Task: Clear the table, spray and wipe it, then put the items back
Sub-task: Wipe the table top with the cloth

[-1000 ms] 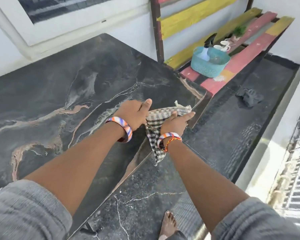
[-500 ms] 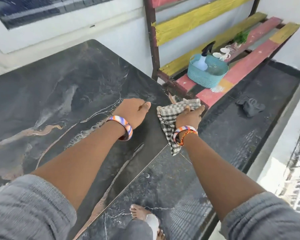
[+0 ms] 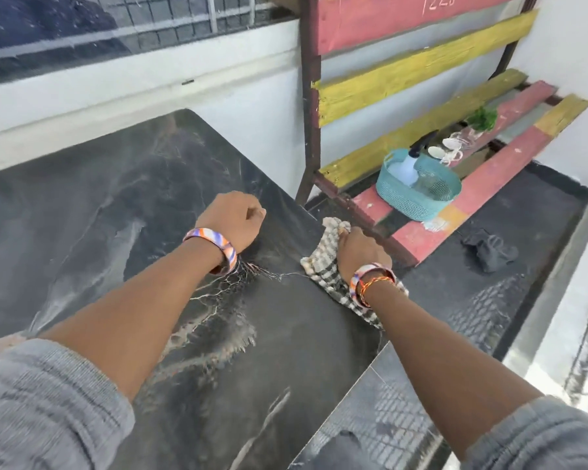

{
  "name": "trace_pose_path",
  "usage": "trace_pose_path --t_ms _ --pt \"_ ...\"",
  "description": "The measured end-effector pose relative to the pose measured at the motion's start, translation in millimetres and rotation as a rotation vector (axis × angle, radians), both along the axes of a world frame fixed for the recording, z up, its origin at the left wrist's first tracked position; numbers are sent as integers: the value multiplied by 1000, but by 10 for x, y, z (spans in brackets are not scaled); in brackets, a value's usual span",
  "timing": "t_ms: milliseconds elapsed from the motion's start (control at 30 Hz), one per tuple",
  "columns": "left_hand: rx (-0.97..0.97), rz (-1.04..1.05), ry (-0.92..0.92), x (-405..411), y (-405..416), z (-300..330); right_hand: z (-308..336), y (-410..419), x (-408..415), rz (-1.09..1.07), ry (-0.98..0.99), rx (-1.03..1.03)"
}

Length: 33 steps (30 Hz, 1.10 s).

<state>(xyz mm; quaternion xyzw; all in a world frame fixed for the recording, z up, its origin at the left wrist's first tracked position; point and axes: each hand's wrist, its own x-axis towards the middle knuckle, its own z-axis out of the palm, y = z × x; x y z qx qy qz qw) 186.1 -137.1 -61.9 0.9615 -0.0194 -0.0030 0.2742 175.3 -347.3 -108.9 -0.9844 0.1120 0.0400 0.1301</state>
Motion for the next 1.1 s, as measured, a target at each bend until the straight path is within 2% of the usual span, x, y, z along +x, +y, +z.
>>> trace_pose_path --t_ms 133,267,500,700,1100 --pt "28 51 29 150 179 -82 -18 262 336 53 -11 41" --pt "2 209 16 341 383 -178 -48 558 747 148 13 85" --pt "63 454 -40 888 663 -220 -74 1158 1506 362 67 143" --pt "9 633 -69 1389 822 -261 -48 1722 2244 479 124 298" --pt "67 730 -82 1576 1098 -305 -60 2500 3039 634 141 445"
